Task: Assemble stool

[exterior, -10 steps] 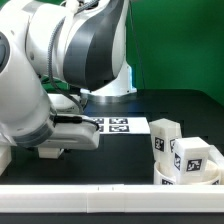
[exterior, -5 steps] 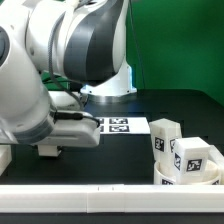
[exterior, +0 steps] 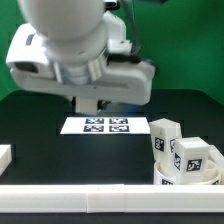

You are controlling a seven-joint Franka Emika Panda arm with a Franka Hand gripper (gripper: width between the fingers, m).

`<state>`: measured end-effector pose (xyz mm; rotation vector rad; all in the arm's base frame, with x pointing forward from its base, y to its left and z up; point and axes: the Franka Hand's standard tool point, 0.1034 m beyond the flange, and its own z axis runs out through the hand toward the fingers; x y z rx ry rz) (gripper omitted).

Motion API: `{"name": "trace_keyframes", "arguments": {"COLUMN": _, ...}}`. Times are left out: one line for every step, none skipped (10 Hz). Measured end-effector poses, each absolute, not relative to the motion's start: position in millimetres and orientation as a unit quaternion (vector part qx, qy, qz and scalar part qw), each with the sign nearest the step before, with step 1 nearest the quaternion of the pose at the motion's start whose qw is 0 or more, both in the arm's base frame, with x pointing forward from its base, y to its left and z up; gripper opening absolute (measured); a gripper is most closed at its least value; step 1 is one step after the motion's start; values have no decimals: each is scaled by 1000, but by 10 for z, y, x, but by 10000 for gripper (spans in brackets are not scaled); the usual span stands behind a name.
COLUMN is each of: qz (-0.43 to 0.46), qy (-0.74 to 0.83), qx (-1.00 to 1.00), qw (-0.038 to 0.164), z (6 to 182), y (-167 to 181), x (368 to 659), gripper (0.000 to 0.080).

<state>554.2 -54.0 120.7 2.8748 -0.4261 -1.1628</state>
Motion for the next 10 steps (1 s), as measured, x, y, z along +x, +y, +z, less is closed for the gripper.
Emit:
{"name": "trace_keyframes", "arguments": {"qz": -365, "qy": -140, "qx": 920, "qw": 10, "z": 1339, "y": -421, "x": 5656, "gripper": 337}}
{"name": "trace_keyframes", "arguments": {"qz": -356, "qy": -133, "qx": 925, "qw": 9, "z": 1324, "y": -432, "x": 5704, "gripper": 337}}
{"name": "trace_keyframes", "arguments": {"qz": -338, "qy": -135, "qx": 931, "qw": 10, "z": 1282, "y": -457, "x": 5750, "gripper": 337}}
{"name": "trace_keyframes", "arguments": {"qz": -337, "qy": -136, "qx": 932, "qw": 10, "z": 1285, "y": -460, "x": 5745, "gripper": 337}}
{"name": "trace_keyframes", "arguments": {"qz": -327, "qy": -136, "qx": 935, "qw": 11, "z": 1272, "y": -467, "x": 5786, "gripper": 337}}
{"name": "trace_keyframes", "arguments": {"qz": -254, "qy": -133, "qx": 958, "qw": 12, "z": 1242, "y": -458, "x": 5984, "gripper": 337}}
{"name": "trace_keyframes", "arguments": {"qz": -223, "qy": -129, "qx": 966, "qw": 6, "z": 1260, "y": -441, "x": 5921, "gripper": 337}}
{"name": "trace_keyframes", "arguments": {"qz": -185, "qy": -132, "qx": 974, "qw": 4, "z": 1286, "y": -418, "x": 5978, "gripper": 337}}
{"name": "trace_keyframes", "arguments": {"qz": -162, "qy": -132, "qx": 978, "qw": 3, "z": 1339, "y": -370, "x": 6013, "gripper": 337}}
{"name": "trace_keyframes", "arguments": {"qz": -124, "qy": -137, "qx": 983, "qw": 2, "z": 1410, "y": -302, "x": 6075, "gripper": 337}}
